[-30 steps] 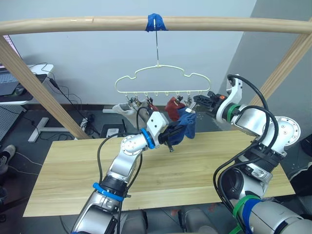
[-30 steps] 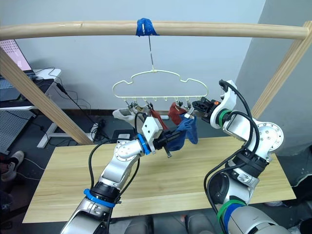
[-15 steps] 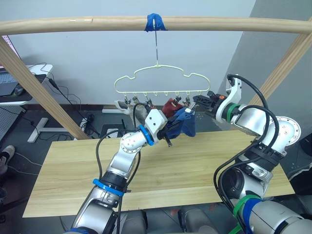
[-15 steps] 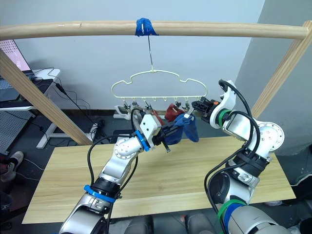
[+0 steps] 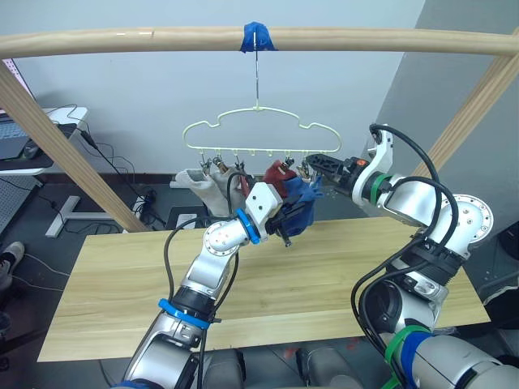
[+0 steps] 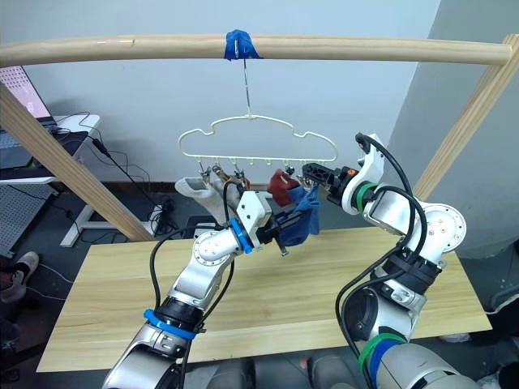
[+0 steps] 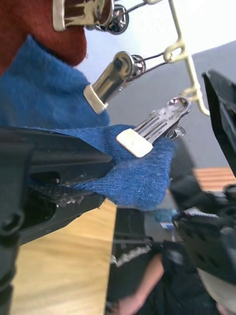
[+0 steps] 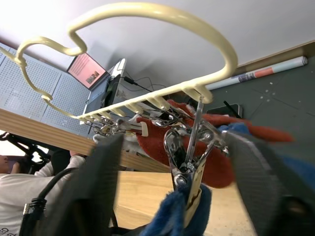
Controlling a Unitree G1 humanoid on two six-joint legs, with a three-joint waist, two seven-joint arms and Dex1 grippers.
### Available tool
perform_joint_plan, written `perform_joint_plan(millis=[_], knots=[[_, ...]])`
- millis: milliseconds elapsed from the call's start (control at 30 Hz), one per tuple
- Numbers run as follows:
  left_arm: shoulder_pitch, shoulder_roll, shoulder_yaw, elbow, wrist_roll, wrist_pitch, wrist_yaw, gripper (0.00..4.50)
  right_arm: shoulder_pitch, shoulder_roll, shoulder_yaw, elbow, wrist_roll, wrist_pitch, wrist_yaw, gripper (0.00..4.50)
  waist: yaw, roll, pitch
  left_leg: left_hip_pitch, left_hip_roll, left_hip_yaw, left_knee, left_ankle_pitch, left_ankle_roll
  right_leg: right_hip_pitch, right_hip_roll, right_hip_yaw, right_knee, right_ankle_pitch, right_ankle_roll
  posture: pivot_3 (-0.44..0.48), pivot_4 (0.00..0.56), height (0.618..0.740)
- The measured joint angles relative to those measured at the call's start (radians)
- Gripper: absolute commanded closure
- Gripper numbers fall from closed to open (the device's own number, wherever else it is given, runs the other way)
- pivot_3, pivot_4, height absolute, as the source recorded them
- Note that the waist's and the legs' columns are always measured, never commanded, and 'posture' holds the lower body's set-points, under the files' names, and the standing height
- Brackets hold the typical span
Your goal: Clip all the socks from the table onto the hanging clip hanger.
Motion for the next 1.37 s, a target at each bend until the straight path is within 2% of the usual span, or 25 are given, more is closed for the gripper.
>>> perform_joint_plan(millis=[200, 433, 500, 600, 633, 667, 700, 833, 933, 1100, 1200, 1367], knots=[[0.014, 0.020, -0.021, -0.013, -0.001, 0.089, -0.027, 2.09, 0.156, -0.181, 0.059, -0.122, 0.015, -0.008, 0.086, 0.00, -0.004, 0.000, 0.000, 0.000, 0.000, 0.000, 0.000, 0.000, 0.000, 0.000, 0.000, 0.000, 0.000, 0.000, 0.000, -0.097, 0.129, 0.740], [0.013, 0.073, -0.025, -0.017, 0.046, 0.105, -0.020, 0.02, 0.352, -0.229, 0.208, -0.244, -0.003, -0.161, 0.169, 0.00, -0.031, 0.000, 0.000, 0.001, 0.001, 0.000, 0.001, 0.000, 0.000, 0.000, 0.001, 0.001, 0.001, -0.002, 0.004, -0.109, 0.122, 0.740], [0.015, 0.083, -0.024, -0.018, 0.043, 0.105, -0.027, 0.01, 0.373, -0.229, 0.256, -0.253, -0.029, -0.214, 0.173, 0.00, -0.032, 0.000, 0.000, 0.001, 0.001, 0.001, 0.001, 0.000, 0.000, 0.000, 0.001, 0.002, 0.001, -0.002, 0.005, -0.109, 0.122, 0.740], [0.070, 0.122, 0.025, -0.093, -0.047, 0.205, -0.062, 0.01, 0.497, -0.331, 0.448, -0.329, -0.161, -0.417, 0.230, 0.00, -0.031, 0.000, 0.000, 0.000, 0.001, 0.000, 0.000, 0.000, 0.000, 0.000, 0.001, 0.001, 0.000, -0.003, 0.005, -0.097, 0.124, 0.740], [0.109, 0.143, 0.065, -0.134, -0.099, 0.275, -0.066, 0.01, 0.565, -0.391, 0.517, -0.354, -0.228, -0.511, 0.252, 0.00, -0.031, 0.000, 0.000, 0.000, 0.001, 0.000, 0.000, 0.000, 0.000, 0.000, 0.001, 0.000, 0.000, -0.004, 0.007, -0.084, 0.128, 0.740], [0.168, 0.206, 0.147, -0.159, -0.167, 0.367, -0.068, 0.01, 0.661, -0.414, 0.574, -0.367, -0.316, -0.620, 0.263, 0.00, -0.033, -0.001, 0.000, 0.000, 0.003, -0.001, 0.000, 0.000, 0.000, 0.000, 0.001, -0.001, 0.000, -0.005, 0.007, -0.084, 0.128, 0.740], [0.182, 0.226, 0.173, -0.158, -0.180, 0.393, -0.067, 0.01, 0.685, -0.414, 0.586, -0.365, -0.337, -0.644, 0.263, 0.00, -0.034, -0.001, 0.000, 0.000, 0.003, -0.001, -0.001, 0.000, 0.000, -0.001, 0.002, -0.001, 0.000, -0.005, 0.007, -0.069, 0.132, 0.740], [0.306, 0.363, 0.356, -0.183, -0.269, 0.545, -0.064, 0.01, 0.847, -0.427, 0.727, -0.314, -0.550, -0.935, 0.260, 0.00, -0.028, -0.001, 0.000, 0.001, 0.002, -0.001, -0.001, 0.000, 0.000, 0.000, 0.001, -0.001, 0.001, -0.005, 0.006, -0.027, 0.140, 0.740], [0.407, 0.387, 0.436, -0.202, -0.274, 0.562, -0.013, 0.01, 0.922, -0.375, 0.748, -0.259, -0.616, -1.061, 0.248, 0.00, -0.007, -0.003, 0.002, 0.002, 0.000, 0.001, 0.000, 0.000, 0.000, 0.002, -0.004, -0.001, 0.000, -0.005, 0.007, 0.019, 0.152, 0.740], [0.527, 0.386, 0.494, -0.216, -0.237, 0.555, 0.083, 0.01, 0.982, -0.325, 0.745, -0.181, -0.654, -1.135, 0.240, 0.00, 0.031, -0.009, 0.006, 0.003, 0.000, 0.002, 0.002, 0.000, 0.000, 0.002, -0.005, 0.000, 0.000, -0.005, 0.006, 0.047, 0.158, 0.740], [0.579, 0.363, 0.515, -0.263, -0.238, 0.558, 0.122, 0.01, 0.984, -0.310, 0.739, -0.155, -0.659, -1.150, 0.244, 0.00, 0.053, -0.010, 0.007, 0.003, 0.000, 0.003, 0.002, 0.000, 0.000, 0.002, -0.006, 0.000, 0.000, -0.005, 0.006, 0.083, 0.166, 0.740], [0.639, 0.325, 0.518, -0.312, -0.236, 0.558, 0.158, 0.01, 0.954, -0.314, 0.712, -0.102, -0.663, -1.159, 0.272, 0.00, 0.080, -0.010, 0.007, 0.003, 0.000, 0.003, 0.001, 0.000, 0.000, 0.002, -0.005, -0.001, 0.000, -0.005, 0.005, 0.119, 0.149, 0.740]])
